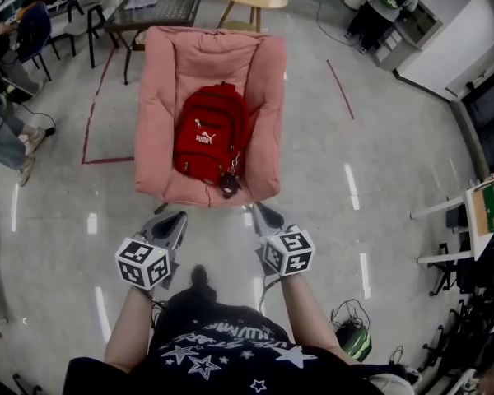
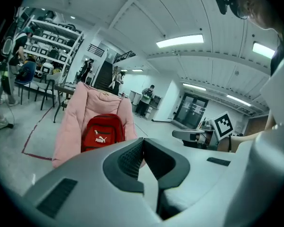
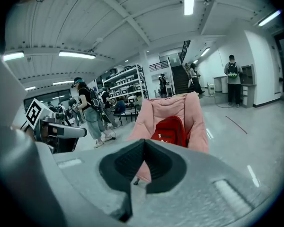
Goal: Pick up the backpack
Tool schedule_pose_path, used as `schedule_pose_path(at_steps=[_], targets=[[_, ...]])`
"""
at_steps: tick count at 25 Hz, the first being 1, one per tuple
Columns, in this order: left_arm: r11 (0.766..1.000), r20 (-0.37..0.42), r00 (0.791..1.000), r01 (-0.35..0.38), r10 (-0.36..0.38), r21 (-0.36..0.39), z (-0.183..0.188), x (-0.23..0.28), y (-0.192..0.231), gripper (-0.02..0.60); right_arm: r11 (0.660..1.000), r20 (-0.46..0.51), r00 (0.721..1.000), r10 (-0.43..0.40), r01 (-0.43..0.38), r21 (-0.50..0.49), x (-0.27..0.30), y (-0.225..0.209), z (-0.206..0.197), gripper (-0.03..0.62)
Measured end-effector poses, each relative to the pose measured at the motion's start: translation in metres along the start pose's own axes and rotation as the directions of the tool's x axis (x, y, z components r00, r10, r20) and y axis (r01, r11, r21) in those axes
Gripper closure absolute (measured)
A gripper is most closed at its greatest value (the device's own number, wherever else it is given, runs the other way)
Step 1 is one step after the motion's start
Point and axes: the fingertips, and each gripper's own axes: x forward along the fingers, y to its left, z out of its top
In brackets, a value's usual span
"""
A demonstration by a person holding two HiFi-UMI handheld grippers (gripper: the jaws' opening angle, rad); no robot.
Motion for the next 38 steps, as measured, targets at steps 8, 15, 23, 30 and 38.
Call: schedule_pose_path(at_steps=[8, 15, 23, 30, 38], targets=[[1.000, -0.016, 1.000, 0.016, -0.017, -0.018, 0.023, 0.018, 0.047, 0.574, 0.999, -0.009, 0.999, -0.033, 0.033, 0.035, 0.034, -0.007, 0.018, 0.595], [0.999, -0.023, 1.000, 0.013, -0.014, -0.041, 0.024, 0.055, 0.067, 0.574, 0.999, -0.030, 0.999, -0.044, 0.045, 0.029, 0.074, -0.036, 0.015, 0.594], [0.998, -0.046, 0.998, -0.044, 0.041, -0.054, 0.057, 0.118, 0.097, 0.572, 0.999, -0.048, 0.998, 0.027, -0.025, 0.039, 0.149, -0.090, 0.044, 0.592], [0.996, -0.055, 0.996, -0.071, 0.068, -0.059, 0.100, 0.190, 0.108, 0.572, 0.995, -0.091, 0.992, 0.089, -0.084, 0.053, 0.194, -0.147, 0.077, 0.481], [0.991, -0.017, 0.993, -0.115, 0.114, -0.064, 0.121, 0.229, 0.122, 0.536, 0.992, -0.134, 0.985, 0.108, -0.099, 0.073, 0.238, -0.187, 0.081, 0.274]])
